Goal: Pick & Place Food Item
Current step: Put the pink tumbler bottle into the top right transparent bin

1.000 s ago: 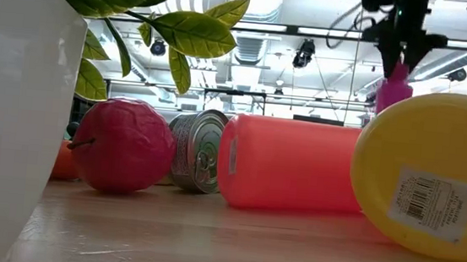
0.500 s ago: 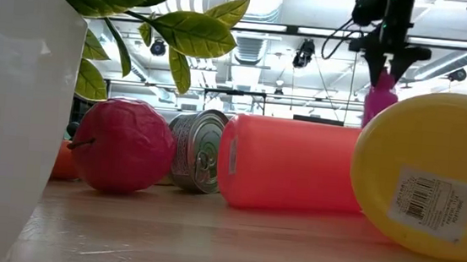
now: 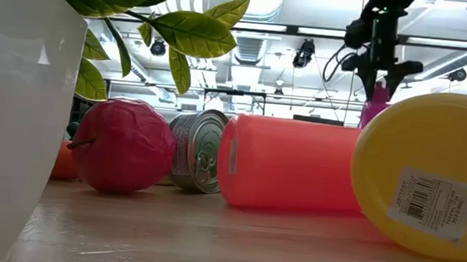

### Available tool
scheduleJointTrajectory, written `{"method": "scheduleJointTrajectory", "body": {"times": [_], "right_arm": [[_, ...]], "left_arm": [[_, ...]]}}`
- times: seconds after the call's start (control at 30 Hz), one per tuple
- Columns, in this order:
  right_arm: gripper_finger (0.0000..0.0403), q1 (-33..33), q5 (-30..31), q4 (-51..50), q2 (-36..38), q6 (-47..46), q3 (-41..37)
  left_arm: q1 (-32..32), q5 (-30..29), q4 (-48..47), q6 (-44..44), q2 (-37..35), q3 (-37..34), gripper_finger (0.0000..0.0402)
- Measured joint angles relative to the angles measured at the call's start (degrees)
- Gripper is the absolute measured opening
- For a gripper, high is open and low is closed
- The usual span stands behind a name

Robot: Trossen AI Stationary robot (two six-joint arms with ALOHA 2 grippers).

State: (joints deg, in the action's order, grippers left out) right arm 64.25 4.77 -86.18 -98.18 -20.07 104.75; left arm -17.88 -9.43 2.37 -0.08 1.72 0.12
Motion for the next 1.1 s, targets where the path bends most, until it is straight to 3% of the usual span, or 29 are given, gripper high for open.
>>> {"method": "scheduleJointTrajectory", "body": {"times": [0.63,0.83,1.1], "right_arm": [[0.0205,-0.09,-0.58,7.0,-0.65,-0.47,-6.95],[0.0205,-0.11,-4.46,11.18,-0.65,-0.02,-10.73],[0.0205,-0.05,-4.82,11.57,-0.58,0.8,-12.53]], "left_arm": [[0.01,-0.02,0.0,0.0,0.0,-0.02,0.0],[-0.01,0.0,0.0,0.0,0.0,-0.01,0.0],[0.01,0.0,0.0,0.0,0.0,-0.01,0.0]]}}
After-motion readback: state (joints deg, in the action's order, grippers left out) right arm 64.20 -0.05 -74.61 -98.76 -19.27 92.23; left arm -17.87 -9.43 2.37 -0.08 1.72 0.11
